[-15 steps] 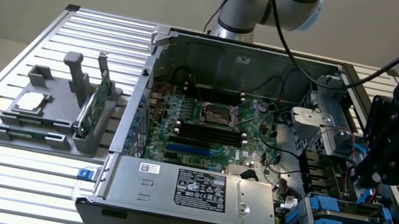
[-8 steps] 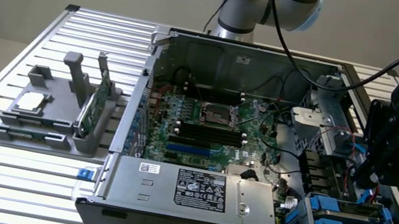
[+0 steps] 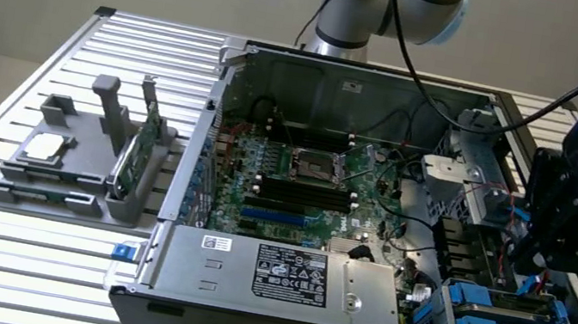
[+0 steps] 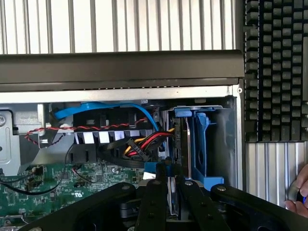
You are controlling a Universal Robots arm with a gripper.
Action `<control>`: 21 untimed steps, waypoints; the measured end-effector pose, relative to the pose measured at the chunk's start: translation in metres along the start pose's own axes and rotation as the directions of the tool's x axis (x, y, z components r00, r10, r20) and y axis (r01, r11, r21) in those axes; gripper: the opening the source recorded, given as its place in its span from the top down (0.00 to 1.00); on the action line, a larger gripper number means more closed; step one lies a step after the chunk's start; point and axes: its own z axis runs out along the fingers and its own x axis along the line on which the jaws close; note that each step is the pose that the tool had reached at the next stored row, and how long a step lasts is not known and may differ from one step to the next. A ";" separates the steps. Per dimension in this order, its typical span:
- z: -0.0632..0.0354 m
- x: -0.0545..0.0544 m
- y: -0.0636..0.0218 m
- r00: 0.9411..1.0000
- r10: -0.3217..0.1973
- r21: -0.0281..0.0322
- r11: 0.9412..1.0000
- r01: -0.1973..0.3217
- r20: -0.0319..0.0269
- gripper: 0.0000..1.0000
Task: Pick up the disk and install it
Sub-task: 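Insert the second disk wire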
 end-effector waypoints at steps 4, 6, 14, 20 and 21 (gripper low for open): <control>0.0043 -0.002 -0.0003 1.000 0.000 0.000 1.000 0.000 0.000 0.84; 0.0064 -0.004 -0.0003 1.000 0.000 0.000 1.000 0.000 0.000 0.84; 0.0138 -0.012 -0.0004 1.000 -0.001 0.000 1.000 0.001 0.000 0.84; 0.0193 -0.013 -0.0008 1.000 -0.007 -0.004 1.000 0.007 -0.001 0.84; 0.0201 -0.013 -0.0008 1.000 -0.009 -0.006 1.000 0.009 -0.001 0.84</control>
